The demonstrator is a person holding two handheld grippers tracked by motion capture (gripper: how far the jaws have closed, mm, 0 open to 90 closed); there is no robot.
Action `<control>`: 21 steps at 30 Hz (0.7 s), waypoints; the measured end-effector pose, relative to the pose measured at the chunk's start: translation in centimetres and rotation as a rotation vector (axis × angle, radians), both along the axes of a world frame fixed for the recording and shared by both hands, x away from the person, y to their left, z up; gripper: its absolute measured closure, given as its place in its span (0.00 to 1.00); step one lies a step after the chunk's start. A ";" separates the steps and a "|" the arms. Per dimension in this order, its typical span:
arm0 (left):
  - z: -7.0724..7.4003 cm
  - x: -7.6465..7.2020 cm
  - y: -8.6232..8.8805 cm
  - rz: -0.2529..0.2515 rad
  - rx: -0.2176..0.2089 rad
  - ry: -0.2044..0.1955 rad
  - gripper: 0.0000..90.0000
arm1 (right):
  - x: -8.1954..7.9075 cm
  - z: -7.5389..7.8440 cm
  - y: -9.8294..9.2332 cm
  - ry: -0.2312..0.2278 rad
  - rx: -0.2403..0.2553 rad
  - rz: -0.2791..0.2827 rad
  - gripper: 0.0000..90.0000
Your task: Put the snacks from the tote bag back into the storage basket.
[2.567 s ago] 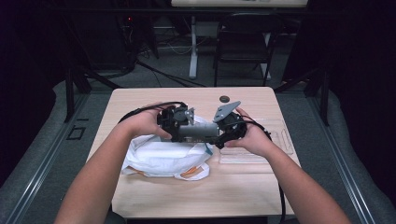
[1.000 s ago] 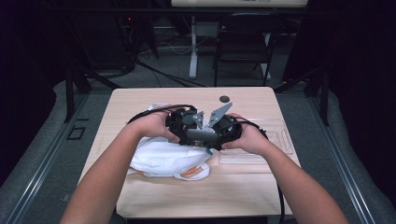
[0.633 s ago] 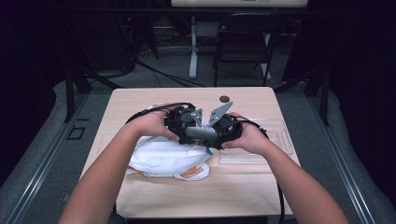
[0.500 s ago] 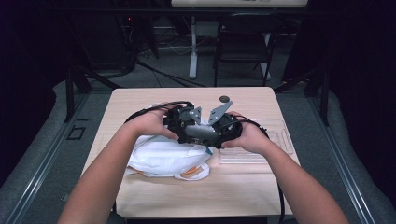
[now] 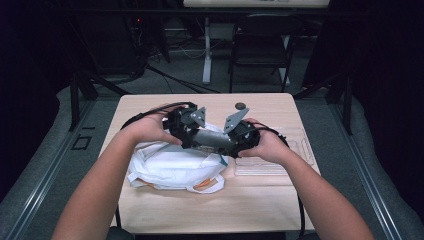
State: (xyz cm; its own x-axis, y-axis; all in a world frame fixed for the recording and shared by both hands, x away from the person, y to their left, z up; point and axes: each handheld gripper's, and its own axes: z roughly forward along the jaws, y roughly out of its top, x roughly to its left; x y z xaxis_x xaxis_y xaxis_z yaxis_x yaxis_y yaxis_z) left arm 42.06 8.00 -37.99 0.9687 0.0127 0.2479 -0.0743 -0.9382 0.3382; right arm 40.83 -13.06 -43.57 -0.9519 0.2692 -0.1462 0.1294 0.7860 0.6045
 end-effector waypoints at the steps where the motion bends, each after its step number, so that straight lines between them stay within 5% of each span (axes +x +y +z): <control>1: 0.1 -0.1 0.2 0.006 -0.001 0.000 0.37 | 0.0 0.0 0.0 0.002 -0.002 0.003 0.47; 11: 0.7 -0.1 3.3 0.073 -0.005 -0.014 0.38 | 0.2 -0.1 -0.2 0.004 -0.002 0.014 0.47; 21: -0.2 0.1 5.6 0.131 -0.019 0.012 0.40 | 0.3 -0.2 -0.3 0.008 0.014 0.015 0.47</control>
